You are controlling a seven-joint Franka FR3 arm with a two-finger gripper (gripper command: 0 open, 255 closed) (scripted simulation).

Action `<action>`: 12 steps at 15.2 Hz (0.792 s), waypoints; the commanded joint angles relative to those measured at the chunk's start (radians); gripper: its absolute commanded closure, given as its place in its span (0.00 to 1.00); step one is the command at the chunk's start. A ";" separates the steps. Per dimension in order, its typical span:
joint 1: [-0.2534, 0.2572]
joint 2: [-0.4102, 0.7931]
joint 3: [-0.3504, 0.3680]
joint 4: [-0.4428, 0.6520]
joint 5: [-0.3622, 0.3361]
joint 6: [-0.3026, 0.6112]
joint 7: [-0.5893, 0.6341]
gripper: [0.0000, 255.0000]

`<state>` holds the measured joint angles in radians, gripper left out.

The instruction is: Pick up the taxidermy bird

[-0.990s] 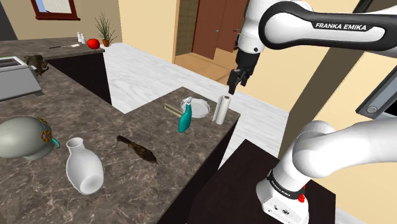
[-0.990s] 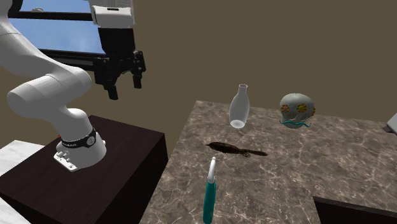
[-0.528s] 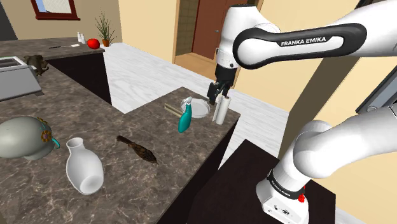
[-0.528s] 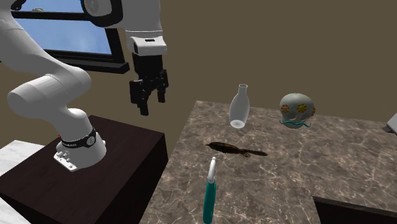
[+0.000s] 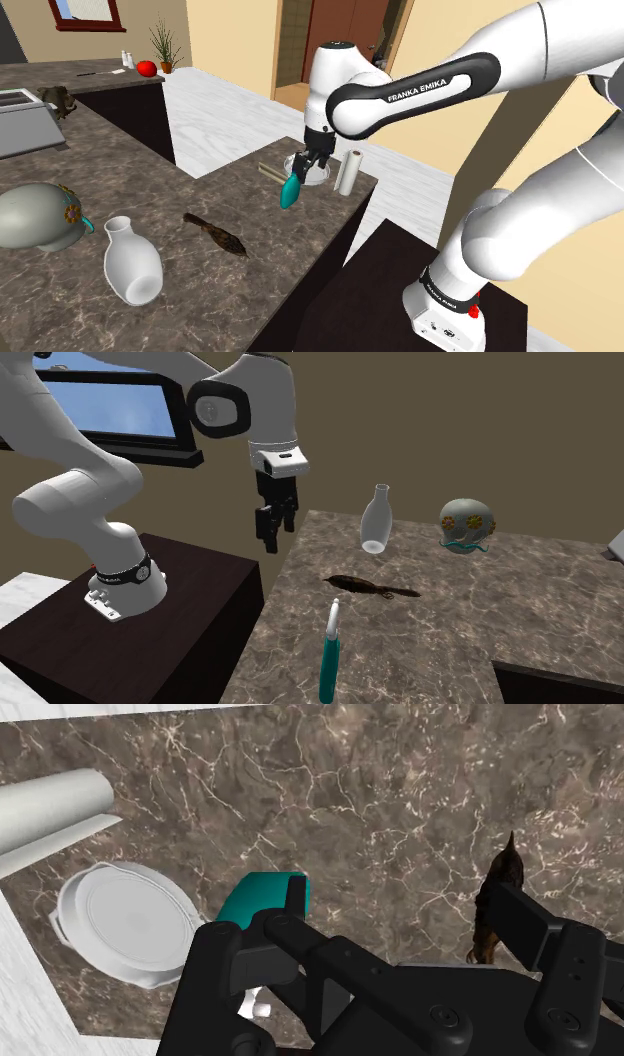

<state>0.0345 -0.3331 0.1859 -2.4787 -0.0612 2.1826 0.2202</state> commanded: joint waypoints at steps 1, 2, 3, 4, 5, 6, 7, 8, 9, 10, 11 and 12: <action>0.003 0.083 0.020 0.026 -0.010 0.060 0.028 0.00; 0.004 0.120 0.029 0.039 -0.018 0.085 0.042 0.00; 0.005 0.158 0.037 0.053 -0.026 0.109 0.056 0.00; 0.007 0.196 0.045 0.069 -0.037 0.132 0.071 0.00; 0.008 0.234 0.053 0.085 -0.048 0.154 0.086 0.00; 0.011 0.272 0.059 0.104 -0.061 0.175 0.102 0.00; 0.013 0.311 0.065 0.123 -0.075 0.194 0.119 0.00; 0.017 0.350 0.070 0.144 -0.091 0.212 0.136 0.00; 0.021 0.389 0.073 0.166 -0.107 0.228 0.153 0.00; 0.026 0.428 0.076 0.189 -0.124 0.243 0.170 0.00; 0.033 0.467 0.077 0.213 -0.141 0.257 0.187 0.00; 0.040 0.505 0.077 0.239 -0.158 0.269 0.203 0.00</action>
<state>0.0685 0.1288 0.2629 -2.2648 -0.1999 2.4337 0.4055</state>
